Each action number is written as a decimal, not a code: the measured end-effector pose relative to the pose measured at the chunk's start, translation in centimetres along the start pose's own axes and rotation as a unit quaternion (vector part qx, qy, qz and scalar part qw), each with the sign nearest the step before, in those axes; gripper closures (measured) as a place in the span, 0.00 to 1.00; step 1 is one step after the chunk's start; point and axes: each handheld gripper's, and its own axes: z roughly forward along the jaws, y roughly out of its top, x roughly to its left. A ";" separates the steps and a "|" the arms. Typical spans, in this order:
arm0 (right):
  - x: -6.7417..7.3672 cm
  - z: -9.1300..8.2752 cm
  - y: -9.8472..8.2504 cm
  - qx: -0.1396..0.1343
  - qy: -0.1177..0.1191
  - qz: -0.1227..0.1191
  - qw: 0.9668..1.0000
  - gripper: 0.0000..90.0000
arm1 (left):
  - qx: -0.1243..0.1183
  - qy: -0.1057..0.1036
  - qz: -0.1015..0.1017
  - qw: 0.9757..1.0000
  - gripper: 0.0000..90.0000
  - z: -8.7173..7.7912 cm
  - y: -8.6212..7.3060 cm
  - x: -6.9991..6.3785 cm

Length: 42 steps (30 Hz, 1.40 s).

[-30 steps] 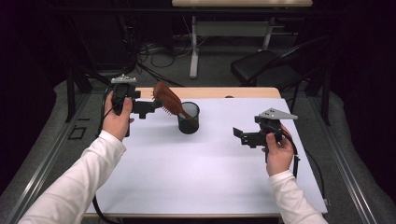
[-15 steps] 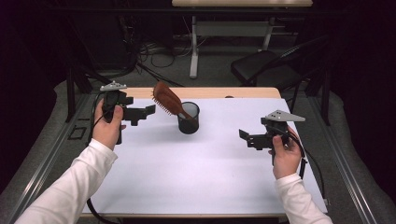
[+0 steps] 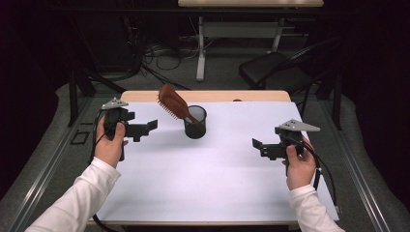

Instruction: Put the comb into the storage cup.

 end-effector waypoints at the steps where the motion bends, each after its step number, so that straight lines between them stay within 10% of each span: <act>1: -0.1 0.0 -0.1 0.002 -0.002 0.000 1.000 0.00 | -0.002 0.004 -0.002 1.000 0.00 0.0 -0.2 0.1; 42: -3.8 0.2 -5.1 0.024 -0.082 0.029 0.996 0.00 | -0.011 0.082 -0.078 0.994 0.01 2.0 -9.1 5.4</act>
